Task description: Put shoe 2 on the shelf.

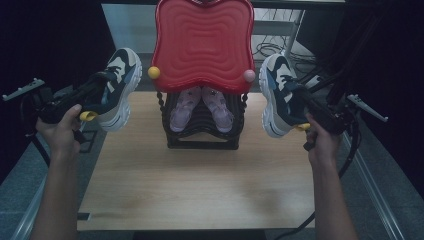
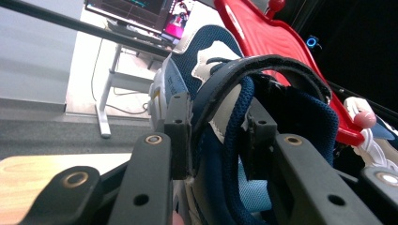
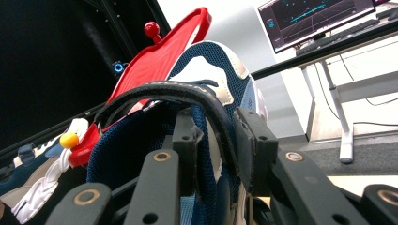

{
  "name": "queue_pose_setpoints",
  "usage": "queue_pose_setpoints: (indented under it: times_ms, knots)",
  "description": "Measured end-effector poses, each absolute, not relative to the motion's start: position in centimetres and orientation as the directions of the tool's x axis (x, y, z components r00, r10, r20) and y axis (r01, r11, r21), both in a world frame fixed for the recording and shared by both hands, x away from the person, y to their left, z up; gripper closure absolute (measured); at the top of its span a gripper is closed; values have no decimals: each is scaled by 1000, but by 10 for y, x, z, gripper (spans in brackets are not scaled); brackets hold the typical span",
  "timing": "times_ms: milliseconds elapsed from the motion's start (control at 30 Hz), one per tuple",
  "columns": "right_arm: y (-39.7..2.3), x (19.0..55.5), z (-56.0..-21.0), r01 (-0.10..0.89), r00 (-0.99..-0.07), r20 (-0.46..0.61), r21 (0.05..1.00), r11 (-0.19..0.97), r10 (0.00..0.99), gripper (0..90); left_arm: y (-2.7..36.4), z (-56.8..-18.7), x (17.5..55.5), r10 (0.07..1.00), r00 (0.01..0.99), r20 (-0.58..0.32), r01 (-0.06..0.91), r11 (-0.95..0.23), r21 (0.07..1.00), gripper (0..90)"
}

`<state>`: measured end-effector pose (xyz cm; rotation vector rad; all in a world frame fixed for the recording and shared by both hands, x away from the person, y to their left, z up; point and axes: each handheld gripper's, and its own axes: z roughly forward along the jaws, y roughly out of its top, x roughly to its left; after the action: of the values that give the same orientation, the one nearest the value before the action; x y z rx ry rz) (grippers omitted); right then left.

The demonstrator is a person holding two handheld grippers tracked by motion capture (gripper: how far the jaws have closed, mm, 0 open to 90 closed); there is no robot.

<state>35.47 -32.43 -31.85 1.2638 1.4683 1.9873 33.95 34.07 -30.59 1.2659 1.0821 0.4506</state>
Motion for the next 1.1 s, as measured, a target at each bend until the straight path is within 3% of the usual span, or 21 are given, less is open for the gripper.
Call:
queue_pose_setpoints:
  times_ms: [600,1100]
  knots:
    - [-300,370,-238,157,-547,375,924,-349,748,710,313,-247,359,818,487,-305,213,228,950,687]
    - [-256,392,-196,180,-594,338,940,-290,730,711,287,-213,387,780,531,-330,221,248,943,687]
